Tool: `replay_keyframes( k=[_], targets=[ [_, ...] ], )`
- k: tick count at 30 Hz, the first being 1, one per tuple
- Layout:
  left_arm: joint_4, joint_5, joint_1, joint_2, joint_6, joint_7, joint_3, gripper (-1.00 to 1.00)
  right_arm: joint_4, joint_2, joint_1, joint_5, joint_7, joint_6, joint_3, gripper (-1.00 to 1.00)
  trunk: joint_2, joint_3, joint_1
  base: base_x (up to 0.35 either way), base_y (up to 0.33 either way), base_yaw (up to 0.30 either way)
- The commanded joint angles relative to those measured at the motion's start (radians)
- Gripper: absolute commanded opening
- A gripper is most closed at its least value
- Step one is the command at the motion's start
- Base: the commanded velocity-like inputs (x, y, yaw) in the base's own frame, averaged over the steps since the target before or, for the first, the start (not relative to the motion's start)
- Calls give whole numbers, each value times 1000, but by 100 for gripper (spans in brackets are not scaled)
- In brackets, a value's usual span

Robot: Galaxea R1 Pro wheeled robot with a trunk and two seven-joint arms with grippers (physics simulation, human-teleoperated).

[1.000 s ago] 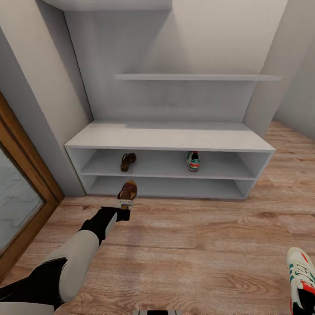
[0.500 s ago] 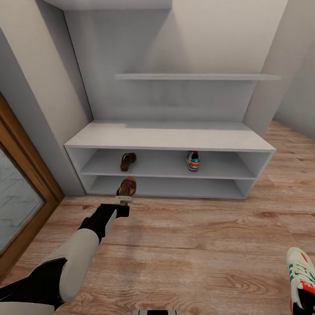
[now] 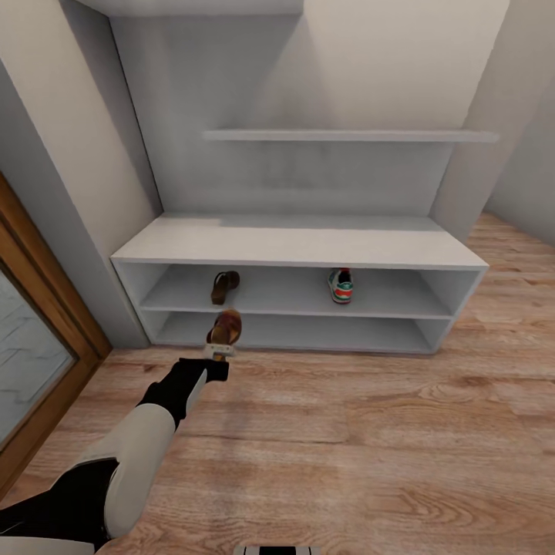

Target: Pick up the two gym shoes and the two sandals from the corridor floor and place them onto the hallstand (shoe rack) in the corridor, making sure they are on the rack and not on the floor. Arrange them so the two gym shoes are next to each other and the two sandals are next to each other.

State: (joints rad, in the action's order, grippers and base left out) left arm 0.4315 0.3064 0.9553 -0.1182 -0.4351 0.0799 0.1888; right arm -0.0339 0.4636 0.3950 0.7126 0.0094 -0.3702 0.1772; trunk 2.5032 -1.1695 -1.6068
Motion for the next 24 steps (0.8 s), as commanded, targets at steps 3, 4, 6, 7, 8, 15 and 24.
replay_keyframes(
  k=[3,4,6,7,8,15,24],
  targets=[
    [12,14,0,-1,-5,10,8,-100,3,2,1,12,3,-1,-12,-100,0,-1,0,26,0,0],
    [15,14,1,-1,-5,10,8,-100,4,2,1,16,3,-1,-12,-100,0,-1,0,12,0,0],
    [18,14,2,-1,-5,11,8,-100,4,3,1,19,4,-1,-12,-100,0,-1,0,29,0,0],
    [21,14,3,-1,-5,11,8,-100,5,3,1,20,4,-1,-12,-100,0,-1,0,91,0,0],
    [22,14,3,-1,-5,11,8,-100,5,3,1,21,4,-1,-12,-100,0,-1,0,143,0,0],
    [24,13,2,-1,-5,11,9,-100,5,1,1,22,4,-1,-12,-100,0,-1,0,187,0,0],
    [24,13,2,-1,-4,11,9,-100,4,13,1,23,2,-1,-11,-100,0,-1,0,25,0,0]
  ],
)
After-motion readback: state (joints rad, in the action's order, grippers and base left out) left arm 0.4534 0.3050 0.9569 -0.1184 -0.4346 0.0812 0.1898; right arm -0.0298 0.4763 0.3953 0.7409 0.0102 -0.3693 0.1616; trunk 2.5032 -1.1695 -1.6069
